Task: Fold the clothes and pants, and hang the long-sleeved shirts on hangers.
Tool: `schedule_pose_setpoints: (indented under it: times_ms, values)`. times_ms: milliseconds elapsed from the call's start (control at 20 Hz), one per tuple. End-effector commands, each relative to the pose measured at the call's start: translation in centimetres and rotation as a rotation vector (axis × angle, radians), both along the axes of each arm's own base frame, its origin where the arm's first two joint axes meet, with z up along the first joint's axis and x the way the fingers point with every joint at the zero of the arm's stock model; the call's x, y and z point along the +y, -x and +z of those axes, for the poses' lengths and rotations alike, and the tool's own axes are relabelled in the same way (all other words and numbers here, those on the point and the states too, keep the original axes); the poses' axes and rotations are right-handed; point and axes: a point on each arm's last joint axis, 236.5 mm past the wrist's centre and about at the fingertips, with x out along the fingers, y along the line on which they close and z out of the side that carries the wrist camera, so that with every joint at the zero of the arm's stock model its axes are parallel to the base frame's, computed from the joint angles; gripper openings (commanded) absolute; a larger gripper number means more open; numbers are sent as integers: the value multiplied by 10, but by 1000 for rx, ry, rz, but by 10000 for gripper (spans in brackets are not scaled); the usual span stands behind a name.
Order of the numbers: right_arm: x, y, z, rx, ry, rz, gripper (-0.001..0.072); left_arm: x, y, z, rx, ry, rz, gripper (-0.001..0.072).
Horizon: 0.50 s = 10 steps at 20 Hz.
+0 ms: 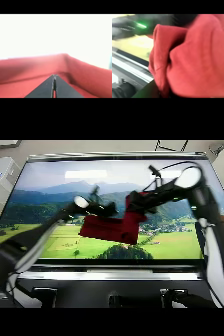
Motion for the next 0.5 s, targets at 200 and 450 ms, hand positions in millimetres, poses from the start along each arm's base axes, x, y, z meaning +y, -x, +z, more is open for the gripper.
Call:
schedule_pose_setpoints:
  times_ms: [200, 450]
  values:
    - [162, -29, -118, 236, -292, -74, 45, 242, -11, 154, -309, -380, 197, 22]
    - [191, -40, -134, 349, -496, -127, 704, 260, 16, 229, -469, -380, 249, 22]
